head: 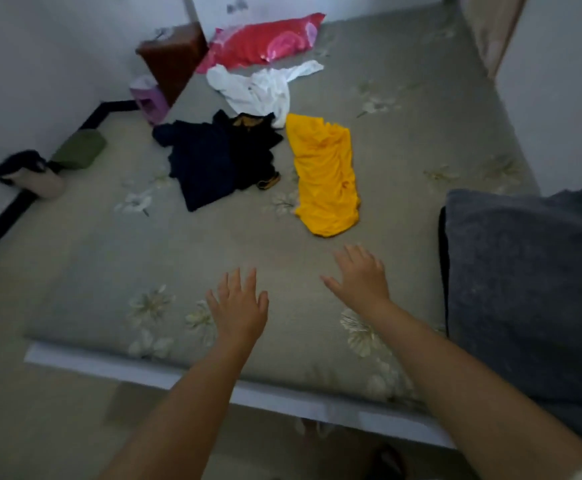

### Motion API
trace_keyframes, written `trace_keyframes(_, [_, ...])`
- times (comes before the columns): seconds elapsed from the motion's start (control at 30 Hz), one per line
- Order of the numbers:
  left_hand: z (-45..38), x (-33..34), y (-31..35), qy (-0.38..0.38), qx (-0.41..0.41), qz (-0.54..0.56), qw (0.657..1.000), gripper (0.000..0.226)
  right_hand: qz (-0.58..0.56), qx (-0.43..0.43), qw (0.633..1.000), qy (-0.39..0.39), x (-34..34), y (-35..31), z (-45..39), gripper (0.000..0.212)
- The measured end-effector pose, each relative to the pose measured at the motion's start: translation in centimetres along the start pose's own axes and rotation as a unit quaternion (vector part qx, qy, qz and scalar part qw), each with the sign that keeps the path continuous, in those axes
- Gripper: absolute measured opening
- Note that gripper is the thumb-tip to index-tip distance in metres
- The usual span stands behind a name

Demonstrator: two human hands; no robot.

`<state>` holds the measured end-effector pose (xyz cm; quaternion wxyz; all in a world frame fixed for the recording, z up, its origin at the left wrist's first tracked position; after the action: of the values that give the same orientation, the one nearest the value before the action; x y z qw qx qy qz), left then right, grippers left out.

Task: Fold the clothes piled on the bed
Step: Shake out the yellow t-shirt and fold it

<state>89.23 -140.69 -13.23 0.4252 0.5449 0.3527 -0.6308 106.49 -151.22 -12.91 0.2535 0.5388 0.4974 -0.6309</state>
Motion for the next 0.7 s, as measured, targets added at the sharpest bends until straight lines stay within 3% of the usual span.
trace_keyframes(0.3, [-0.9,-0.3,-18.2,-0.009,-0.090,0.019,0.996,0.055,0.024,-0.081,0.996,-0.024,6.0,-15.0,-3.3,0.045])
trace_keyframes(0.57, [-3.8,2.8,-30.4,-0.037,-0.080,0.039,0.995,0.057,-0.006,-0.031,0.999,-0.024,12.9,-24.4,-3.9,0.052])
trace_keyframes(0.7, [-6.1,5.7,-32.8,-0.074,-0.072,0.029,0.994,0.058,0.000,0.007,0.999,-0.052,17.0,-24.7,-4.1,0.052])
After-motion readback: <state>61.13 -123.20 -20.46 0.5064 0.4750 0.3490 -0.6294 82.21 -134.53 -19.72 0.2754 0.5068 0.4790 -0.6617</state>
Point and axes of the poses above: each hand's wrist, its own z-axis away from the middle knuckle, its own x-axis out of the palm, y = z × x, the point moved 10 cm from there along -z, towards the middle knuckle, and after that the axes turned 8 degrees about -x, right-handed, at the moved point
